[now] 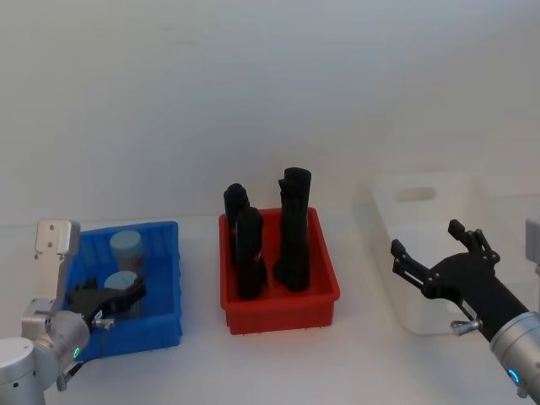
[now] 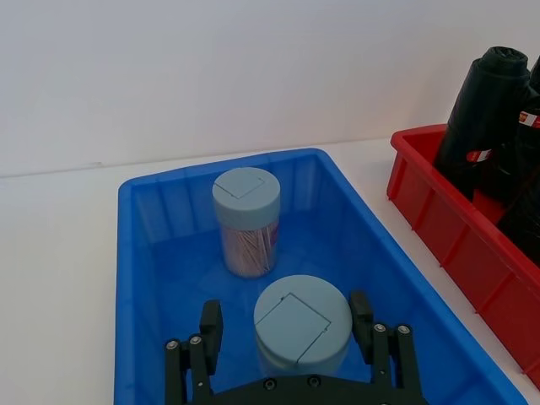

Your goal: Pick the cotton swabs from the blue box and place them into the white box.

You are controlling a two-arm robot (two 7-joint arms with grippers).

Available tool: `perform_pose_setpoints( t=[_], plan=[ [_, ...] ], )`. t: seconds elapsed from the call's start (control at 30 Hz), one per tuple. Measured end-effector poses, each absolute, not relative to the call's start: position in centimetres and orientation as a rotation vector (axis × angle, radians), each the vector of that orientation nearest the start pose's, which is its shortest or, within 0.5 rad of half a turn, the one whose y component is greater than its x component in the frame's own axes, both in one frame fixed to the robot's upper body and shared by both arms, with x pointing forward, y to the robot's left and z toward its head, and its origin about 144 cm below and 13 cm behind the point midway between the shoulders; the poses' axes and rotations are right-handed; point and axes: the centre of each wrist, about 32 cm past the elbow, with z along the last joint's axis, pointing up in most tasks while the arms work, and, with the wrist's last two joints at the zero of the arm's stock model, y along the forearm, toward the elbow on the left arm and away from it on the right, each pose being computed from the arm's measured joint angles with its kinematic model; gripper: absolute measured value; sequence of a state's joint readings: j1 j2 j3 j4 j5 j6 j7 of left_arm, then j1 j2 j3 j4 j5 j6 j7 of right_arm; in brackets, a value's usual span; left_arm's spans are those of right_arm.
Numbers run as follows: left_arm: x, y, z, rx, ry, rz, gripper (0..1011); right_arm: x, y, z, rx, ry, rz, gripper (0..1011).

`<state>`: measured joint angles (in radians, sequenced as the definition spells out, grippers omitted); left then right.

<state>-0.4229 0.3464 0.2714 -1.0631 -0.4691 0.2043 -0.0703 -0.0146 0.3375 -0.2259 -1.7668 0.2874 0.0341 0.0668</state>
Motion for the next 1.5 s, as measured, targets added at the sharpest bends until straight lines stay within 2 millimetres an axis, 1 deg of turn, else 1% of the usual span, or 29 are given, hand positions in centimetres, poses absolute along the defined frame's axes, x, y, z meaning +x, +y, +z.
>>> perform_pose_setpoints(
  t=[0.07,0.17,0.2,0.27,0.3,0.33,0.37,0.6,0.8,1.0,1.1,1.13,1.33,1.5],
  plan=[
    [56.5,31.0,113.9,0.229,0.306,1.424,944,44.3,-23.7,118.9,0.026,-0.075,-1.229,1002],
    [56.5,31.0,113.8,0.224,0.304,1.420,869,44.3,-23.7,118.9,0.026,-0.075,-1.229,1001],
    [56.5,31.0,113.8,0.222,0.304,1.418,816,44.3,-23.7,118.9,0.026,-0.075,-1.229,1002],
    [56.6,31.1,113.7,0.219,0.303,1.416,784,44.3,-23.7,118.9,0.026,-0.075,-1.229,1002],
    [56.6,31.1,113.7,0.216,0.303,1.413,746,44.3,-23.7,118.9,0.026,-0.075,-1.229,1001],
    [56.6,31.1,113.7,0.215,0.302,1.412,730,44.3,-23.7,118.9,0.026,-0.075,-1.229,1002],
    [56.6,31.1,113.7,0.213,0.303,1.411,679,44.3,-23.7,118.9,0.026,-0.075,-1.229,1002],
    [56.7,31.1,113.8,0.201,0.299,1.395,669,44.3,-23.7,118.9,0.026,-0.075,-1.229,1001],
    [56.7,30.8,114.5,0.184,0.275,1.378,669,44.3,-23.7,118.9,0.026,-0.075,-1.229,1002],
    [56.6,30.4,116.2,0.166,0.220,1.346,669,44.3,-23.7,118.9,0.026,-0.075,-1.229,1001],
    [56.5,29.9,117.6,0.162,0.180,1.318,669,44.3,-23.7,118.9,0.026,-0.075,-1.229,1002],
    [56.5,29.9,117.6,0.162,0.180,1.318,669,44.3,-23.7,118.9,0.026,-0.075,-1.229,1001],
    [56.1,29.0,120.4,0.166,0.119,1.254,669,44.3,-23.7,118.9,0.026,-0.075,-1.229,1002],
    [55.8,28.3,122.1,0.173,0.096,1.208,669,44.3,-23.7,118.9,0.026,-0.075,-1.229,1002]
  ],
)
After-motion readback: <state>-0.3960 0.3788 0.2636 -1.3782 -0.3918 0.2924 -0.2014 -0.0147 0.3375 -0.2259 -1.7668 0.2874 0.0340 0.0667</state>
